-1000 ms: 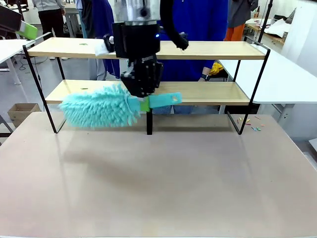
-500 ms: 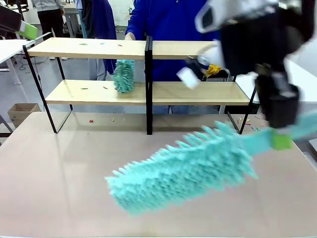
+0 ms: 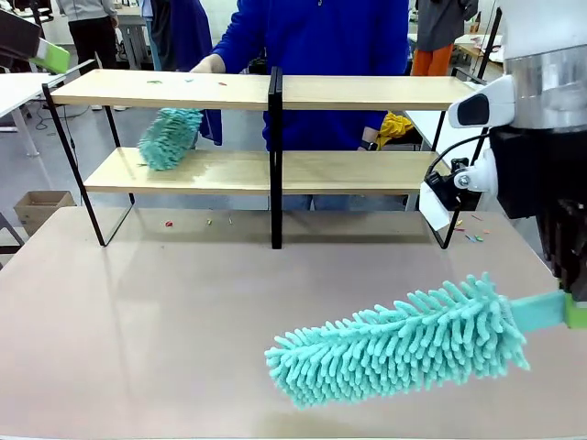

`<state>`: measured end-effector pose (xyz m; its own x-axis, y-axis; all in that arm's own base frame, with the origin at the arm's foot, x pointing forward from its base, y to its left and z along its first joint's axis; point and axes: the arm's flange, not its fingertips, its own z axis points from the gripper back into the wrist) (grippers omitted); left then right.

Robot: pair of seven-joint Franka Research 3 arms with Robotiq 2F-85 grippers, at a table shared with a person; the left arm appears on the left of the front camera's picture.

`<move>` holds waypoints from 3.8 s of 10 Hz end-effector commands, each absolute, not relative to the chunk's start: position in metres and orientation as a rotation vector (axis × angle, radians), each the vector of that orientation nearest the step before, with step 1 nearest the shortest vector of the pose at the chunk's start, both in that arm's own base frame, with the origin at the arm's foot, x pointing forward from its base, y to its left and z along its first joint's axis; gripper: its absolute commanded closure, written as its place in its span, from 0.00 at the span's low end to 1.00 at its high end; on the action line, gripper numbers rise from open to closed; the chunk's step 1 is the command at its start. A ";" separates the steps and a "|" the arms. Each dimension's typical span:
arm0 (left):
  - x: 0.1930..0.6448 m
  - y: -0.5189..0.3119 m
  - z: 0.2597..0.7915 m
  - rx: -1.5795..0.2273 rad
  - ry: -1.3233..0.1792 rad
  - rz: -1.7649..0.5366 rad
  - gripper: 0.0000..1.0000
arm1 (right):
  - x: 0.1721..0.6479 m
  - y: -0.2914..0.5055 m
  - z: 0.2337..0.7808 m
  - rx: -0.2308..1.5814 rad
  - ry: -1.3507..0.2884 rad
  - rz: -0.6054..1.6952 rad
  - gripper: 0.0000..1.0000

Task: Clean the shelves.
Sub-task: Clean another randomly selected level of the Shelf with the Duster.

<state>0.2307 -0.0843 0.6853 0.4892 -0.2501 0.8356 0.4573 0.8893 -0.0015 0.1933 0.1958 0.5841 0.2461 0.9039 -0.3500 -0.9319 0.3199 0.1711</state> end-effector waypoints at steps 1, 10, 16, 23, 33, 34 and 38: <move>0.231 -0.084 0.686 -0.237 -0.970 -0.437 0.00 | 0.186 0.205 0.594 -0.114 0.461 1.278 0.87; 0.231 -0.084 0.686 -0.237 -0.970 -0.437 0.00 | 0.229 0.244 0.627 0.126 0.041 0.950 0.87; 0.231 -0.084 0.686 -0.237 -0.970 -0.437 0.00 | 0.296 0.292 0.630 0.095 0.110 0.864 0.87; 0.231 -0.084 0.686 -0.237 -0.970 -0.437 0.00 | 0.391 0.407 0.470 0.083 0.187 0.601 0.87; 0.231 -0.084 0.686 -0.237 -0.970 -0.437 0.00 | 0.433 0.438 0.380 0.338 0.030 0.150 0.87; 0.231 -0.084 0.686 -0.237 -0.970 -0.437 0.00 | 0.432 0.438 0.376 0.335 0.045 0.160 0.87; 0.231 -0.084 0.686 -0.237 -0.970 -0.437 0.00 | 0.430 0.432 0.381 0.364 0.036 0.167 0.87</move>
